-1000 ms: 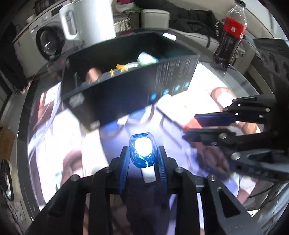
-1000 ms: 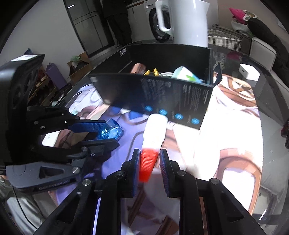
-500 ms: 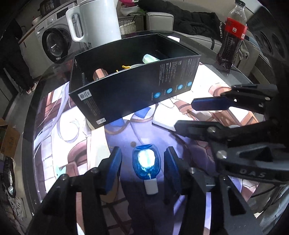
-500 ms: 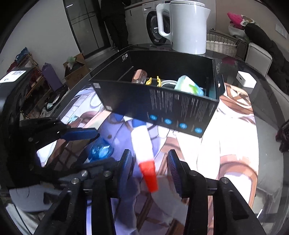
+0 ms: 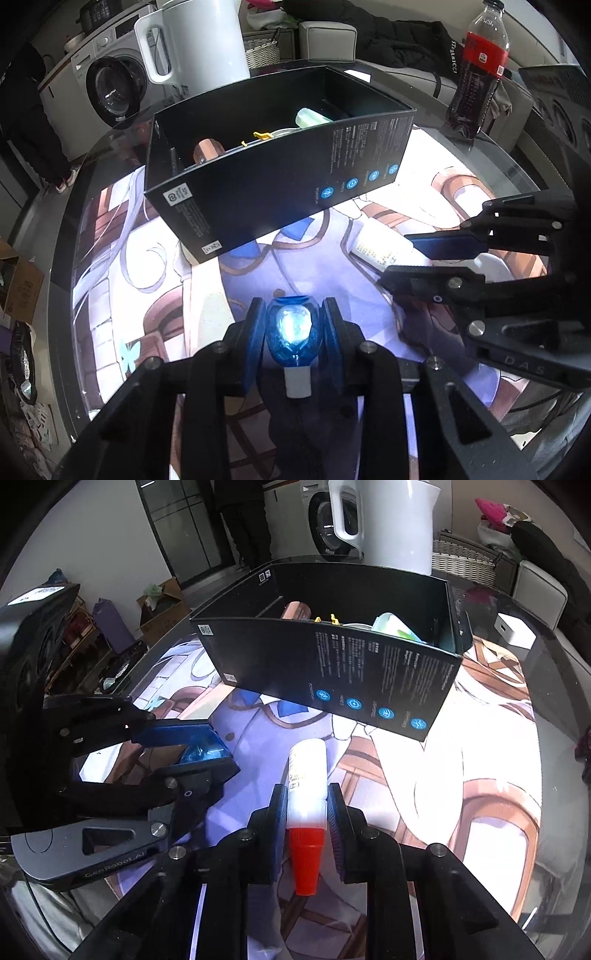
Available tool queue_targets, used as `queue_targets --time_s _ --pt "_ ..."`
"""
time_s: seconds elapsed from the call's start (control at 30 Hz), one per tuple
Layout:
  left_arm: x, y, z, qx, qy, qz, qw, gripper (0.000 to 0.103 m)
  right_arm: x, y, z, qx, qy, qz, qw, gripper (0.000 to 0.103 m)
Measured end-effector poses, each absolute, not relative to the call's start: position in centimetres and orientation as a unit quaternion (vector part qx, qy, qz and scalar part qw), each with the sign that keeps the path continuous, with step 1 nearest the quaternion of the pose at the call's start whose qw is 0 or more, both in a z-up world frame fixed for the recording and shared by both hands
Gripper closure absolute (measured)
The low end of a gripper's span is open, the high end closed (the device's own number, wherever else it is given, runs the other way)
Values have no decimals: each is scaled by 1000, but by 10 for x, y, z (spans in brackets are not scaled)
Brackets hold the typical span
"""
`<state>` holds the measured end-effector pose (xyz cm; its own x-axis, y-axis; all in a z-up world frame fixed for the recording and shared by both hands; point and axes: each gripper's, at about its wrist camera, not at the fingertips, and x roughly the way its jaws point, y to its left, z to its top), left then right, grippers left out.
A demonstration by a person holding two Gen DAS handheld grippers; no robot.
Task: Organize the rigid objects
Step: 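Lift the blue bottle with the left tool while the right tool lifts the white tube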
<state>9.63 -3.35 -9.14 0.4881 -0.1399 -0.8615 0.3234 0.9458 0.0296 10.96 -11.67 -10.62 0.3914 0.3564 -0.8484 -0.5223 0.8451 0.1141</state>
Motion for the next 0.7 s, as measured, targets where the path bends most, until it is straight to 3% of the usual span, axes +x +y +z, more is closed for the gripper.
queue_targets --time_s 0.07,0.2,0.23,0.3,0.37,0.53,0.7 --pt "95 -34 -93 95 487 -130 858 56 107 -111 -106 -103 477 266 831 76" --pt "92 -35 -93 106 483 -131 859 56 106 -110 -108 -109 470 266 835 76" --pt "92 -34 -93 102 484 -132 859 58 106 -110 -108 -108 468 267 835 76" --pt "92 -34 -94 90 490 -147 855 75 104 -109 -110 -115 464 269 836 76" --pt "91 -37 -93 99 489 -145 854 74 104 -108 -110 -122 462 271 836 82" --pt "89 -42 -86 106 474 -147 862 74 107 -119 -107 -82 466 272 838 82" --pt "80 -40 -62 109 423 -139 889 74 99 -121 -84 -80 419 270 863 82"
